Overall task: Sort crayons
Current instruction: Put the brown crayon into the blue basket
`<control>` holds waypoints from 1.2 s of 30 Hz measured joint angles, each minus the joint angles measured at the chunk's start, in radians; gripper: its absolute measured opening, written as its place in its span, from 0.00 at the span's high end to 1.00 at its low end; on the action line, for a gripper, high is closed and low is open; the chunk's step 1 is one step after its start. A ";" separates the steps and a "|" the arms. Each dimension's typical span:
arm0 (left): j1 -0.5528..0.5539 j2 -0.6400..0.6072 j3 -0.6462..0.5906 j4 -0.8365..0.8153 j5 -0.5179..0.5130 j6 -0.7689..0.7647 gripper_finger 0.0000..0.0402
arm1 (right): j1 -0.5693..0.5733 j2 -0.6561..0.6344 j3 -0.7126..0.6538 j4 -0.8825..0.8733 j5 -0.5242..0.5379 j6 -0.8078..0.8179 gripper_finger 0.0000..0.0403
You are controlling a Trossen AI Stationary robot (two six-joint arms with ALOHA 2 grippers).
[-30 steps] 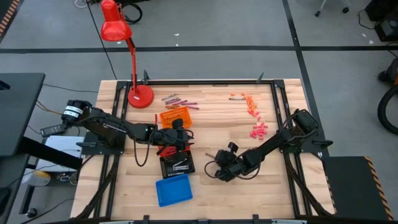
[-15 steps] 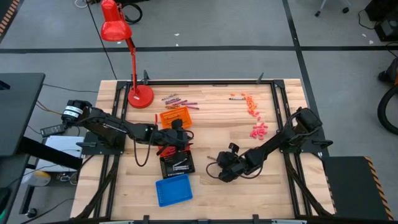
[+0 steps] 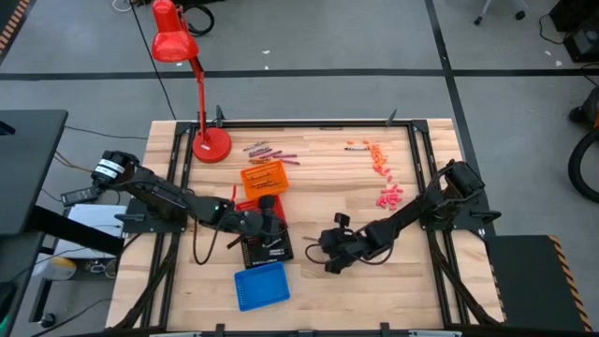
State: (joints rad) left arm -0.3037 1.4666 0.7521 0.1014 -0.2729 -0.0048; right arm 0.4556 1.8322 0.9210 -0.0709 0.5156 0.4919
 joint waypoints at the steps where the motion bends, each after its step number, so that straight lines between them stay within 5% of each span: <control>1: -0.003 0.000 0.000 0.013 0.000 0.000 0.71 | -0.002 0.000 0.011 -0.001 0.000 -0.023 0.92; 14: -0.004 0.000 0.000 0.082 -0.014 0.000 0.70 | -0.006 -0.002 0.130 -0.114 0.171 -0.221 0.92; 20: -0.001 0.000 0.000 0.119 -0.049 0.001 0.61 | -0.008 -0.002 0.140 -0.105 0.219 -0.274 0.92; 26: -0.001 0.000 0.000 0.114 -0.049 0.001 0.52 | -0.008 -0.002 0.140 -0.037 0.252 -0.343 0.92; 36: -0.001 0.000 0.000 0.112 -0.049 -0.002 0.52 | 0.018 -0.003 0.140 0.094 0.339 -0.479 0.92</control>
State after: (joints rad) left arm -0.3042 1.4666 0.7521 0.2138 -0.3218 -0.0063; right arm 0.4732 1.8294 1.0607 0.0233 0.8550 0.0128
